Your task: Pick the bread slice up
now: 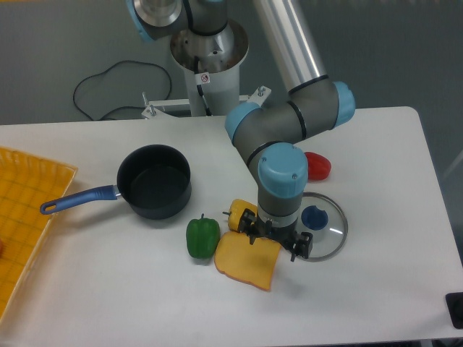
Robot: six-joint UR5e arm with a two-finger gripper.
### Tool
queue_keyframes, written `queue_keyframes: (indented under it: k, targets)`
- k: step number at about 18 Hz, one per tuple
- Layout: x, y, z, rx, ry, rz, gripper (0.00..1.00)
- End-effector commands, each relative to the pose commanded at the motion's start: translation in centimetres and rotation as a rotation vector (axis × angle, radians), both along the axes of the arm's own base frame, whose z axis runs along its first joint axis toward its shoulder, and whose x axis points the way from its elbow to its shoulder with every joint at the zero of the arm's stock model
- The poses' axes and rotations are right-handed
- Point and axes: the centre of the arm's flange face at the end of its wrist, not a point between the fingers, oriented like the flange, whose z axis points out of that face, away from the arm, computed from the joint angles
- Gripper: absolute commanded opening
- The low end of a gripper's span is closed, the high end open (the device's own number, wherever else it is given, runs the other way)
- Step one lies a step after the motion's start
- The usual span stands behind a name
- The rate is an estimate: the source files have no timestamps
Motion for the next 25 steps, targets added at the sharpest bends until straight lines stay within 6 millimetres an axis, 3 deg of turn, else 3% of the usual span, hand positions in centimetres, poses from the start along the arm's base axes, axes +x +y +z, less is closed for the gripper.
queue_keyframes:
  k: [11,25]
  targets:
    - [2.2,1.9,-4.6,-0.049,-0.056,0.013,1.0]
    - [2.7,2.3,-5.8,-0.063,-0.068,0.001,1.0]
